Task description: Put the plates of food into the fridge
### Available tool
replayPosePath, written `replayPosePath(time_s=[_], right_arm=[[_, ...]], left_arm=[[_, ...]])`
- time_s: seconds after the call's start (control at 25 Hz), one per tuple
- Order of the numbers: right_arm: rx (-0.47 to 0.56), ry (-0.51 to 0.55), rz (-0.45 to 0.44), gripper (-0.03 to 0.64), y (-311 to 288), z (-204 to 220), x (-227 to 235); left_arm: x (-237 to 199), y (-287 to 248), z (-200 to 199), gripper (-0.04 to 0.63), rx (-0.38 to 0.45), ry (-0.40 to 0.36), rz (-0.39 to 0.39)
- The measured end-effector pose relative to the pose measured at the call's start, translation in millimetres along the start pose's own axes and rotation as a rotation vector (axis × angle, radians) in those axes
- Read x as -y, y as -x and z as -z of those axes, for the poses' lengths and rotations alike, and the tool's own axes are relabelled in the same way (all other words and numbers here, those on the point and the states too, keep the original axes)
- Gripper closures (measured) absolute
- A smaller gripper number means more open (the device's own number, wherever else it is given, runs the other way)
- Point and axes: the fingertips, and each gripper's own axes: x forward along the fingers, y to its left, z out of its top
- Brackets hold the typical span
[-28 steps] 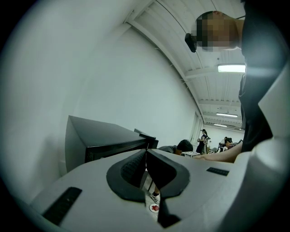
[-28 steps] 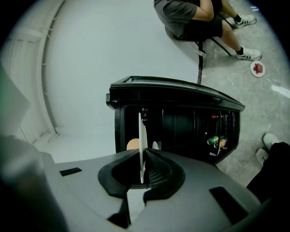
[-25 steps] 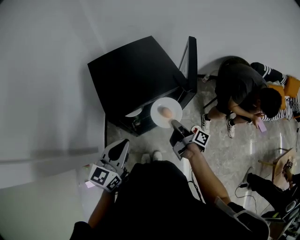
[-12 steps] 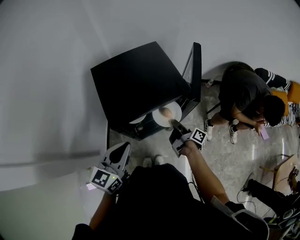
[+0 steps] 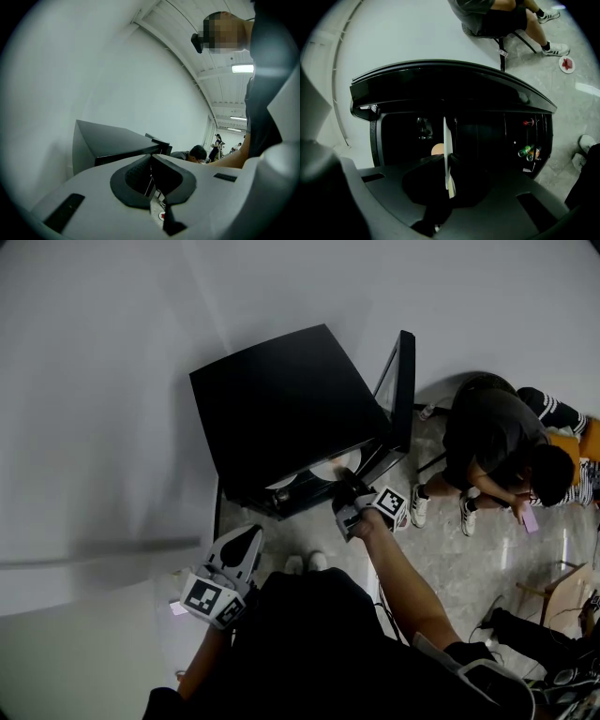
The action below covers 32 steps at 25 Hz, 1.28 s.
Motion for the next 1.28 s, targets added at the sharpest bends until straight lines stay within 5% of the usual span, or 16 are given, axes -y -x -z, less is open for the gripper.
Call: replayPosePath(time_s=[1.08,1.16,1.28], right_arm=[[0.046,0.051,0.036,0.573,-41.3,-6.9,8.0],[0.037,0.073,0.024,0.457,-38.6,-6.3,3.6],[0.02,0.172,0.042,0.453,-26.7,-3.8,0.8]], left_arm=[[-8.1,16.8,3.2,0.571,0.001,0.024,-0.043],[-8.1,18.1,4.3,0.571,0.004,0.026,-0.04],[-6.6,21.0,6.0,0.571,0.009,0.033,-0.032]])
